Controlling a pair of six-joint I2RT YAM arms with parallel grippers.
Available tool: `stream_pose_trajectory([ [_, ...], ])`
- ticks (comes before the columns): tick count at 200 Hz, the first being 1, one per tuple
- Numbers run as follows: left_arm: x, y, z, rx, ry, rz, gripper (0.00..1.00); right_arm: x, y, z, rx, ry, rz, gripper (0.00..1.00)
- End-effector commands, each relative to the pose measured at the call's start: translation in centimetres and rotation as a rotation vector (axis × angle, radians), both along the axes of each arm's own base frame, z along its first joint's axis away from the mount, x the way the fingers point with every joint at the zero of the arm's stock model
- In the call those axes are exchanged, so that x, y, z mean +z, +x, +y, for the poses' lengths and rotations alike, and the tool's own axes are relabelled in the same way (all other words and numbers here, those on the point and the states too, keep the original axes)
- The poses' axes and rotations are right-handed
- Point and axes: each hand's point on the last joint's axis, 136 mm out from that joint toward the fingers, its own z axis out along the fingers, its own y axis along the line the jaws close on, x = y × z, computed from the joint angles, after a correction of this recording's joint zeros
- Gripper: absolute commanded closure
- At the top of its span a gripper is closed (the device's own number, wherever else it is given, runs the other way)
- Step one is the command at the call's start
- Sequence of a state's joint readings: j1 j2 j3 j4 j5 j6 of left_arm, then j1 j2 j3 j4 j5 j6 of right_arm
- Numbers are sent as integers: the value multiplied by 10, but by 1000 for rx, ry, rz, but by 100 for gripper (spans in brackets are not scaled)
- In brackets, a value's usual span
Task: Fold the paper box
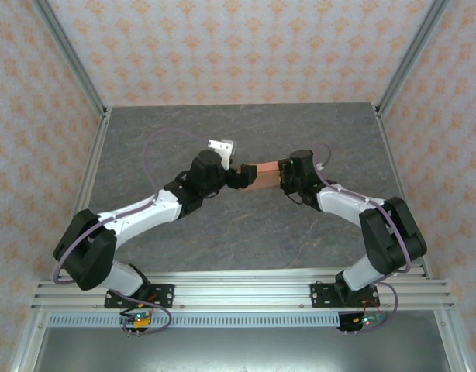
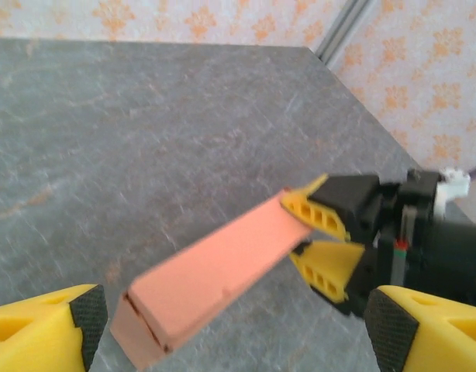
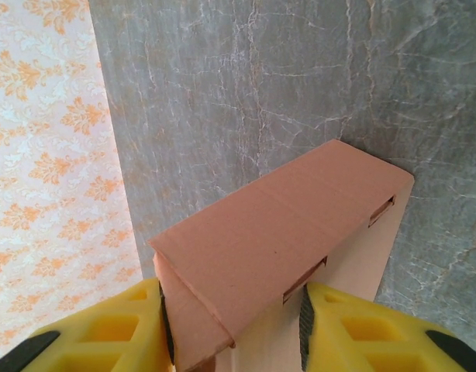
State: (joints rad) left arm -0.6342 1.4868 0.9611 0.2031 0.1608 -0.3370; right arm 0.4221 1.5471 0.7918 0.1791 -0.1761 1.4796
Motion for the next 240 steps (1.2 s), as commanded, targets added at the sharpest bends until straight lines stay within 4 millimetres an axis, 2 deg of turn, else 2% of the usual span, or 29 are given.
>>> stream_pose_trajectory([
  [1, -34, 13, 7, 20, 113, 81, 12, -51, -24, -13, 10, -103, 167, 59],
  [31, -87, 23, 22, 97, 192, 142, 15, -49, -24, -13, 15, -108, 162, 59],
  [54, -133, 17, 40, 114, 301, 214, 23, -44, -26, -17, -6, -103, 153, 58],
  [72, -153, 4, 45, 78, 338, 216, 23, -34, -21, -18, 2, -103, 128, 58],
  [97, -170, 3, 57, 108, 407, 243, 23, -13, -12, -14, 59, -106, 86, 54],
  [135, -170, 8, 51, 118, 370, 250, 23, 45, 0, -5, 134, -114, -21, 43],
  [156, -168, 8, 48, 116, 341, 251, 23, 55, 3, -6, 110, -88, -55, 41],
  [171, -165, 8, 46, 113, 324, 250, 23, 44, 2, -7, 107, -97, -37, 41],
  [191, -150, 7, 45, 109, 291, 233, 23, 9, -5, -10, 92, -101, 31, 44],
  [216, -113, 8, 43, 103, 194, 180, 22, -24, -13, -17, 87, -142, 87, 47],
  [240, -68, 15, 48, 119, 98, 115, 21, -34, -14, -18, 102, -167, 106, 47],
])
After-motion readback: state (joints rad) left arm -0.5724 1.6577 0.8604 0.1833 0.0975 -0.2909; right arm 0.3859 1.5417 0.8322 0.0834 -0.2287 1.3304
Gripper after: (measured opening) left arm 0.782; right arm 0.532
